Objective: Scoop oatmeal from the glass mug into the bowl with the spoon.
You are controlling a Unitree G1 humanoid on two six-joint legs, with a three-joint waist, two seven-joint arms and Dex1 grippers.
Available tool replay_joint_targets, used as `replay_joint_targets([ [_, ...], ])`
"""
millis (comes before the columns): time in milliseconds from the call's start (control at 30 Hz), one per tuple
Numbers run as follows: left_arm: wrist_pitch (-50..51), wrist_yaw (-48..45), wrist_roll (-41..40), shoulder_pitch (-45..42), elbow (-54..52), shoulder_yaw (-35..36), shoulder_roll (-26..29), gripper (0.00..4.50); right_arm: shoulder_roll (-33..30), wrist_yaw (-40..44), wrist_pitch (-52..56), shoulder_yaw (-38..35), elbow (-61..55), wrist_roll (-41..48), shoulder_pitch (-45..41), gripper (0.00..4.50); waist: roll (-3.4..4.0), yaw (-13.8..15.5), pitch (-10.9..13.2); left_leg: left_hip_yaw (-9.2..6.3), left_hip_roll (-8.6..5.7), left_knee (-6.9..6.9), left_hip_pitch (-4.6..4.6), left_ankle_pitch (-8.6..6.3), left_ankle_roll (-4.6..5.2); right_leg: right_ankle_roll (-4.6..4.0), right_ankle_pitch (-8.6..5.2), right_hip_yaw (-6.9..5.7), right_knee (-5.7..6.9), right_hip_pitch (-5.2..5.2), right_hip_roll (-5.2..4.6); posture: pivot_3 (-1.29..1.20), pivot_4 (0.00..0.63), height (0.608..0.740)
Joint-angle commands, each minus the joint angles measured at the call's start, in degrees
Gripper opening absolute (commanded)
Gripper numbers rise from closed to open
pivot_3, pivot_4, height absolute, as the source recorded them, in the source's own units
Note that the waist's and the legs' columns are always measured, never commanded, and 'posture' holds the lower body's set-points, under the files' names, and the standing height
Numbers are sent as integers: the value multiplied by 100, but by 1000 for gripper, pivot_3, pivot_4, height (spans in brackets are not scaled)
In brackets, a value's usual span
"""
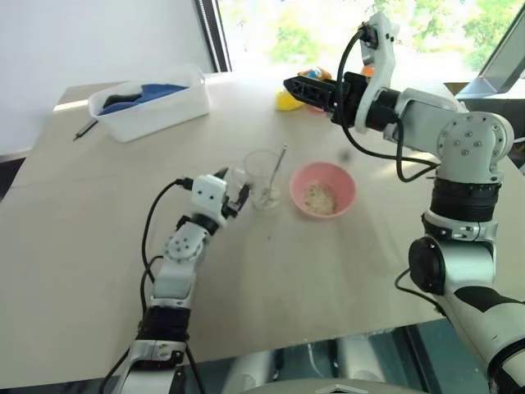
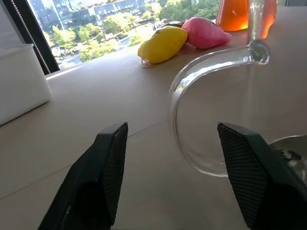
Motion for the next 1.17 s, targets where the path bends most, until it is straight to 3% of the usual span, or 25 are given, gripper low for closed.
replay_joint_targets([
  [33,127,-39,-52,263,-633,117,126,2863,-155,302,-197,-50,-167,78,-102,4031,0,-35,0,0,1,-1,1,0,0,0,0,1,0,0,0,0,150,740],
  [167,445,-149,-205,827,-1614,227,318,2863,-531,778,-371,55,-433,19,340,4031,0,-30,0,0,8,-5,-2,0,0,0,0,5,-1,-6,-2,0,150,740],
  [367,1063,-443,-868,1992,-3203,535,562,2863,-1421,2022,-1448,318,-541,-479,1518,4031,0,5,1,2,4,-3,-7,-1,0,0,0,5,-7,-5,-2,0,150,740],
  [400,1083,-514,-946,2242,-3461,582,607,2903,-1567,2263,-1621,350,-579,-541,1789,4266,0,9,1,2,4,-4,-7,-1,1,0,0,5,-8,-5,-2,0,150,740],
  [467,1064,-624,-1105,2677,-3842,701,647,2903,-1880,2617,-2001,526,-686,-816,2306,4266,0,19,2,3,6,-6,-7,-1,1,0,0,5,-10,-5,-3,0,150,740],
  [567,1045,-768,-1295,3509,-4311,921,680,3662,-2385,3127,-2689,757,-1011,-1265,3273,4500,-1,38,2,4,10,-9,-5,-1,0,0,0,5,-16,-2,-4,0,150,740],
  [600,1027,-814,-1339,3815,-4428,961,666,4135,-2427,3222,-2827,683,-1154,-1235,3578,4500,-1,47,2,7,11,-11,-3,-1,0,0,0,9,-17,-1,-4,0,150,740],
  [633,1007,-839,-1358,4051,-4505,986,652,4426,-2452,3301,-2953,628,-1272,-1219,3820,4500,-1,43,2,8,13,-13,-2,-2,0,0,-1,10,-18,-1,-5,0,150,740],
  [867,1052,-677,-1220,5000,-4322,924,339,4426,-2281,3626,-3863,478,-1515,-1352,5501,4500,-8,176,7,11,20,-15,44,-10,10,1,-1,4,-34,55,5,0,150,740],
  [1167,989,-624,-1008,5012,-4041,983,350,4426,-2290,4161,-5352,663,-1021,-2057,6194,4500,-12,286,9,1,14,-12,49,-11,12,2,-1,-9,-42,69,7,0,150,740],
])
